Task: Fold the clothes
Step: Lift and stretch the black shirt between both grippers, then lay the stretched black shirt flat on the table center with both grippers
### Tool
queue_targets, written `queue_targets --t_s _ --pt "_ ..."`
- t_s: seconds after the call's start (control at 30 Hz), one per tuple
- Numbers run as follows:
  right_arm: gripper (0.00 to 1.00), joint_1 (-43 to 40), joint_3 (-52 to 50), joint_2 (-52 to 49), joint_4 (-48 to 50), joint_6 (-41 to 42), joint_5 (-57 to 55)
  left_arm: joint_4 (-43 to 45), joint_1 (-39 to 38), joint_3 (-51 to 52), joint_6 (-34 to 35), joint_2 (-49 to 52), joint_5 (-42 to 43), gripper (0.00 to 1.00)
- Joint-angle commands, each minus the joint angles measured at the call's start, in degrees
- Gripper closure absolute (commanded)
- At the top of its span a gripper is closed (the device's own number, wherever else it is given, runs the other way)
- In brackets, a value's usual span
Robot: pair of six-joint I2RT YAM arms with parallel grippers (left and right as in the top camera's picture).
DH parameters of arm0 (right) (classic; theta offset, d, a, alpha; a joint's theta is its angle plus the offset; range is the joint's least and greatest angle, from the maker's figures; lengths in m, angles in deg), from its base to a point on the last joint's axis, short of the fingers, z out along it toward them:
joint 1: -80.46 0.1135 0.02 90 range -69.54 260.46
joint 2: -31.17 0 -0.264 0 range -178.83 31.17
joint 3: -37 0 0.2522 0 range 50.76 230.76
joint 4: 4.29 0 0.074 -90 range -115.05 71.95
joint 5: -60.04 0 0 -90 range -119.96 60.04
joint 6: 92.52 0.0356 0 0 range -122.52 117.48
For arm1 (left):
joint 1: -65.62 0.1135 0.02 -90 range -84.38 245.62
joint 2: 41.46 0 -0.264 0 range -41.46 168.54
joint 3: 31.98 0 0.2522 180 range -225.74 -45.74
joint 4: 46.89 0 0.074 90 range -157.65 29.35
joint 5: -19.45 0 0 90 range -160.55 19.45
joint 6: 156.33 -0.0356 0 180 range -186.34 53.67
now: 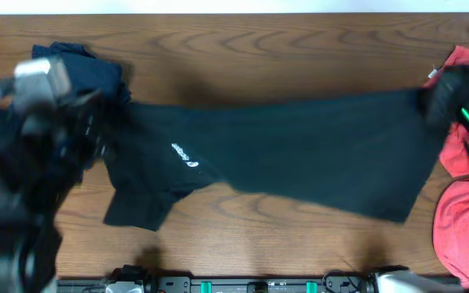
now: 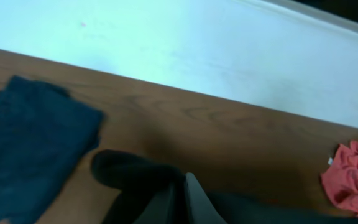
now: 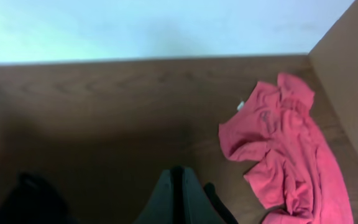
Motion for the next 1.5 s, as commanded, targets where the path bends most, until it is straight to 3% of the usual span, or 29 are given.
queue_targets --t_s 0.0,0.13,0.3,0.43,0.53,0.63,0.73,0.93,1.03,1.2,1.47 --pt "0.99 -0.6 -0.4 -8.4 1.6 -2.3 -1.5 4.3 0.5 -0.3 -1.4 7.9 5.2 0.94" --pt "0.99 -1.9 -0.4 -19.6 8.8 -2.1 -0.4 15.6 0.5 -0.3 -4.8 19.6 7.9 0.94" --pt "0.99 -5.5 -0.4 -28.6 25.2 -2.2 8.3 34.1 0.6 -2.3 -9.1 30.8 8.7 0.94" --pt "0.99 -7.8 0.2 -28.6 35.5 -0.6 8.6 47.3 0.6 -8.3 -9.2 34.5 8.5 0.94" --pt "0.99 -9.2 3.4 -26.7 37.3 0.5 7.3 48.9 0.7 -17.3 -9.0 34.7 8.0 0.94" --pt "0.99 -10.5 6.9 -24.8 34.6 0.5 5.3 42.8 2.1 -25.4 -9.0 34.5 8.1 0.94" --pt "0.99 -11.7 7.9 -23.1 28.9 0.3 3.5 30.3 3.5 -29.9 -9.0 33.6 8.8 0.94" --pt "0.99 -11.9 5.5 -23.3 10.8 0.3 -5.1 -3.0 3.4 -29.5 -12.1 32.8 10.0 0.94" --pt "0.99 -12.0 0.7 -23.9 5.4 0.3 -7.3 -14.9 3.4 -25.8 -12.7 33.7 9.9 0.94" --pt "0.99 -13.1 -13.8 -23.9 3.1 0.3 -8.6 -21.6 3.0 -11.1 -13.0 34.6 10.3 0.94" --pt "0.99 -17.4 -38.0 -23.9 1.5 5.8 -7.7 -20.4 1.5 20.3 -17.6 34.4 16.4 0.94"
